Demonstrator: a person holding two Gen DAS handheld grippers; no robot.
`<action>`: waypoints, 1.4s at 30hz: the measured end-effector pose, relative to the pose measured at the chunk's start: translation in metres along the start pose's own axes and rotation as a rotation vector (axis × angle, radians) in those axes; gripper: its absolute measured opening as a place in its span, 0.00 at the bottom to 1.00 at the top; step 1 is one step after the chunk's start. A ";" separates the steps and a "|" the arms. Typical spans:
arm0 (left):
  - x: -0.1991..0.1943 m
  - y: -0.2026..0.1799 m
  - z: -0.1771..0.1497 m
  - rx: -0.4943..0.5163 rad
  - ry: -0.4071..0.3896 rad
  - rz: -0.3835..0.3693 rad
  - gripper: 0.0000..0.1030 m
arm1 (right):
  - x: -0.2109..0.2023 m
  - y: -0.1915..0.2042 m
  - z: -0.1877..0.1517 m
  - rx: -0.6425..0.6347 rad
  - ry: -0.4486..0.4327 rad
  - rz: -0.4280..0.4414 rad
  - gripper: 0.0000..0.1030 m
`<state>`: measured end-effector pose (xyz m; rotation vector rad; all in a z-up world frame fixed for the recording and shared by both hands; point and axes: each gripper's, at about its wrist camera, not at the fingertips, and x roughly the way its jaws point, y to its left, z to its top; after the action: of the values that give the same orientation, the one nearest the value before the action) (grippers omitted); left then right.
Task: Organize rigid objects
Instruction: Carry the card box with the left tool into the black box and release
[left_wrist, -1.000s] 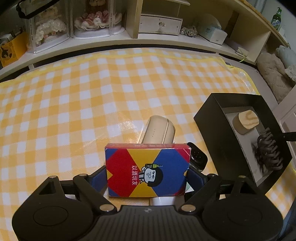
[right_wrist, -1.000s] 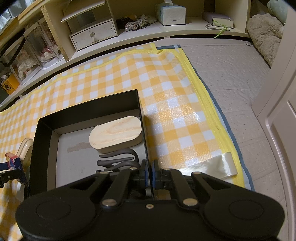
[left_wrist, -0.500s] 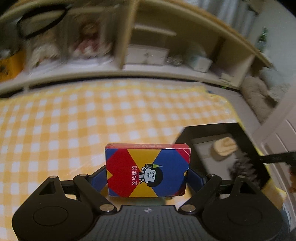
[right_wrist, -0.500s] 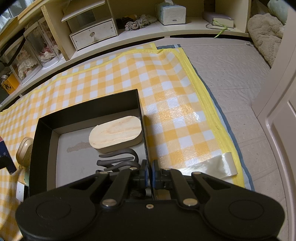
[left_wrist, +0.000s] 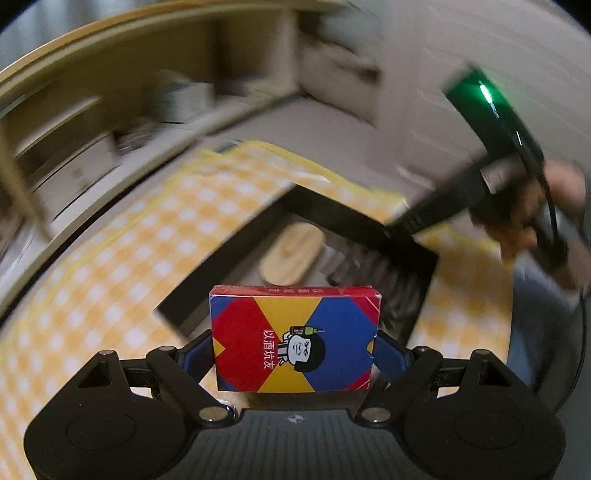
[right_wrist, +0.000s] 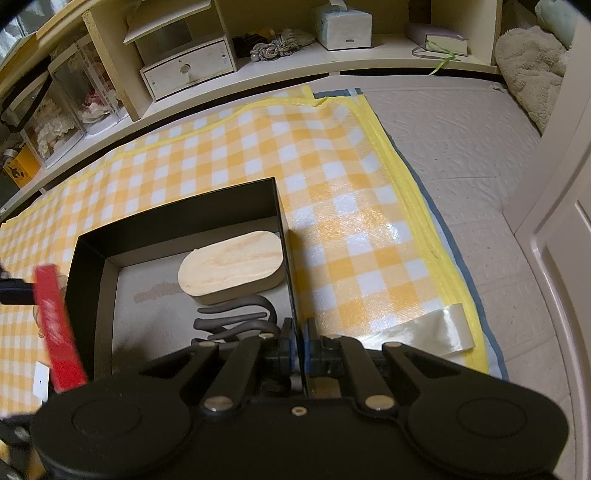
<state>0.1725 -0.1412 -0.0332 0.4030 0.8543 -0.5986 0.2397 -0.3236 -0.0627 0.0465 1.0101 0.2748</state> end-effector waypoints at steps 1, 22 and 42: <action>0.004 -0.004 0.004 0.043 0.029 -0.014 0.85 | 0.000 0.000 0.000 0.001 0.000 0.002 0.05; 0.058 -0.003 0.024 0.266 0.296 -0.141 0.95 | 0.001 -0.007 0.003 0.019 0.003 0.040 0.06; 0.091 -0.007 0.038 0.114 0.396 0.042 0.95 | 0.002 -0.007 0.002 0.023 0.002 0.042 0.06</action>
<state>0.2367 -0.1973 -0.0830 0.6552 1.1895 -0.5381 0.2437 -0.3300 -0.0642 0.0886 1.0155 0.3011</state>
